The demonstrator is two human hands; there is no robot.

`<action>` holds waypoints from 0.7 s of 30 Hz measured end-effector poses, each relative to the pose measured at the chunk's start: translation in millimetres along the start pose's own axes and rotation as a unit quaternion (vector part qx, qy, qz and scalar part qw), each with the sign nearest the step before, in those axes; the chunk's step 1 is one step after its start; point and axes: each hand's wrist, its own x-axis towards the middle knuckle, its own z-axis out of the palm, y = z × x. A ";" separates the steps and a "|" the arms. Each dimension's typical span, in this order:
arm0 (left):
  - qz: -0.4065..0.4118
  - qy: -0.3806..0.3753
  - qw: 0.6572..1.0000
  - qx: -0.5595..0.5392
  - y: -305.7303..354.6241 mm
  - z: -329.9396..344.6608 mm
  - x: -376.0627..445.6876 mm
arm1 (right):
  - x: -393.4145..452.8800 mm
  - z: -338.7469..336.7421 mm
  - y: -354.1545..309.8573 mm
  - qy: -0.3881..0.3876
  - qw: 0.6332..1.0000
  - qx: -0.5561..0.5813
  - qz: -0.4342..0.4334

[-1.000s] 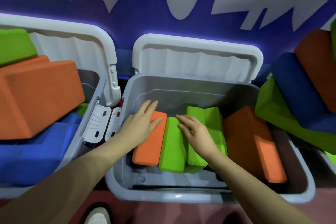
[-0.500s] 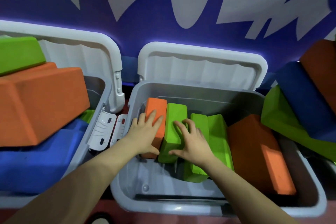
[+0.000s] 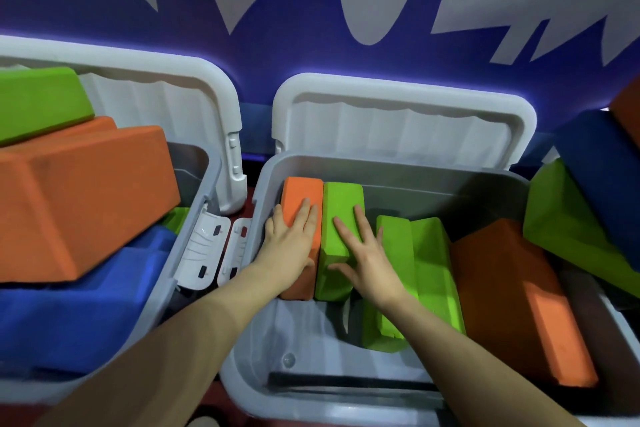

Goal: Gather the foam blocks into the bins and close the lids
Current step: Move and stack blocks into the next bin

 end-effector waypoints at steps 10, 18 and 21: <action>0.007 -0.001 0.999 0.042 -2.4 -0.2 9.9 | -2.0 5.0 9.3 0.008 0.999 0.033 -0.005; 0.036 0.013 0.999 0.012 1.7 -0.8 12.3 | -4.2 -3.9 20.0 0.013 0.999 0.030 -0.009; 0.036 0.024 0.999 0.018 1.8 2.1 9.1 | -3.6 -4.0 18.3 0.016 0.999 0.033 -0.007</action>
